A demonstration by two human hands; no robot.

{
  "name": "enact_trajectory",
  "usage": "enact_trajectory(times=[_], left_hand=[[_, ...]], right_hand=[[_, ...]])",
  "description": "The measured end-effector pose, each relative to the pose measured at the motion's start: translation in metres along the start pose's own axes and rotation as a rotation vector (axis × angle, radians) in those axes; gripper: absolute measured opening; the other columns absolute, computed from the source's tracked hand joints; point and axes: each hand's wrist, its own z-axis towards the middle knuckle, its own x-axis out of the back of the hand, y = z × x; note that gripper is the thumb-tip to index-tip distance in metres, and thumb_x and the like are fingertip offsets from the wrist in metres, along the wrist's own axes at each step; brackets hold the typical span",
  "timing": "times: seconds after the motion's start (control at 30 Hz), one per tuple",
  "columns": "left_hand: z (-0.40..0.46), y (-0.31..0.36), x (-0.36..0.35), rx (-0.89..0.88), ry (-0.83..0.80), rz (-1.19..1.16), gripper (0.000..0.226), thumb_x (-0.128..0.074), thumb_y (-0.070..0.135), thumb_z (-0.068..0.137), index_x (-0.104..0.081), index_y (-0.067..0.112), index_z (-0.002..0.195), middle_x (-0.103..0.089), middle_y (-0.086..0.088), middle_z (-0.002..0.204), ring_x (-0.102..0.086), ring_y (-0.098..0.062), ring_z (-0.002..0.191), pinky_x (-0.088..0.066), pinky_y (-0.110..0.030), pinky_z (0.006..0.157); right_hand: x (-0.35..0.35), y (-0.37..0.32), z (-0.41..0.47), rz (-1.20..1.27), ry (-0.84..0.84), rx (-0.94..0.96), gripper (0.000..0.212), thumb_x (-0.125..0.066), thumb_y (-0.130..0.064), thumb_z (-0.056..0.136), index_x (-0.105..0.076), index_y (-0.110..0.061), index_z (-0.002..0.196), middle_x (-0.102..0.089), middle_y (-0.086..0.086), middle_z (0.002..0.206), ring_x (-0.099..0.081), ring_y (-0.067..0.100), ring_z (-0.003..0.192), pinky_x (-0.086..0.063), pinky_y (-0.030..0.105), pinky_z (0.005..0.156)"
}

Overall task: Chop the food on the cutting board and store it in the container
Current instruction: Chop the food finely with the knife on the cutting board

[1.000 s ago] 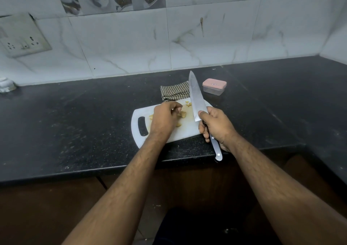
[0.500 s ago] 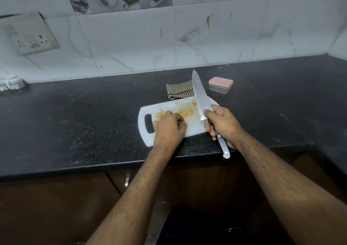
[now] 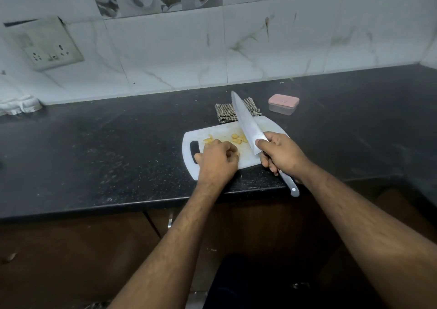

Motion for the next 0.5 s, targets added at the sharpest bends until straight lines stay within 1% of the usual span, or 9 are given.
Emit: enact_trajectory(times=[0.1,0.2,0.3,0.37,0.43,0.5], left_hand=[[-0.001,0.003,0.003,0.044,0.028,-0.053,0.004,-0.069,0.031,0.092,-0.071,0.027,0.092,-0.065,0.011,0.098,-0.058,-0.011,0.095,-0.041,-0.048,0.098],[-0.002,0.003,0.005,0.088,0.049,-0.104,0.012,-0.075,0.035,0.09,-0.07,0.025,0.086,-0.068,0.012,0.091,-0.061,-0.01,0.091,-0.04,-0.044,0.095],[-0.005,0.005,0.006,0.101,0.051,-0.106,0.011,-0.075,0.034,0.09,-0.072,0.024,0.09,-0.069,0.012,0.09,-0.062,-0.011,0.093,-0.039,-0.042,0.094],[-0.005,0.004,0.006,0.103,0.053,-0.097,0.01,-0.072,0.032,0.091,-0.074,0.023,0.094,-0.07,0.011,0.089,-0.062,-0.011,0.093,-0.041,-0.043,0.097],[-0.004,0.003,0.006,0.106,0.05,-0.096,0.008,-0.068,0.028,0.092,-0.075,0.023,0.095,-0.071,0.012,0.09,-0.062,-0.011,0.094,-0.04,-0.043,0.099],[-0.004,0.003,0.005,0.104,0.048,-0.102,0.007,-0.068,0.025,0.093,-0.075,0.024,0.095,-0.07,0.013,0.089,-0.061,-0.01,0.094,-0.038,-0.042,0.098]], right_hand=[[-0.006,-0.002,-0.004,-0.106,-0.007,0.029,0.019,-0.048,-0.023,0.101,-0.064,-0.017,0.095,-0.061,0.008,0.055,-0.043,0.019,0.037,-0.039,0.028,0.045],[-0.011,-0.006,-0.01,-0.266,0.048,0.059,0.019,-0.045,-0.024,0.098,-0.063,-0.022,0.094,-0.062,0.002,0.053,-0.049,0.016,0.037,-0.046,0.03,0.049],[-0.011,-0.012,-0.016,-0.483,0.038,0.092,0.021,-0.045,-0.032,0.1,-0.058,-0.025,0.085,-0.066,0.002,0.057,-0.054,0.013,0.038,-0.055,0.037,0.055],[-0.01,-0.015,-0.018,-0.608,0.025,0.079,0.023,-0.045,-0.036,0.101,-0.058,-0.025,0.086,-0.068,0.001,0.06,-0.058,0.012,0.039,-0.057,0.037,0.054],[-0.008,-0.016,-0.019,-0.674,0.02,0.07,0.023,-0.045,-0.037,0.101,-0.058,-0.024,0.086,-0.068,0.0,0.061,-0.059,0.011,0.04,-0.057,0.034,0.053],[-0.006,-0.018,-0.021,-0.729,0.0,0.067,0.023,-0.044,-0.037,0.101,-0.057,-0.025,0.086,-0.068,-0.001,0.063,-0.061,0.012,0.044,-0.056,0.033,0.055]])
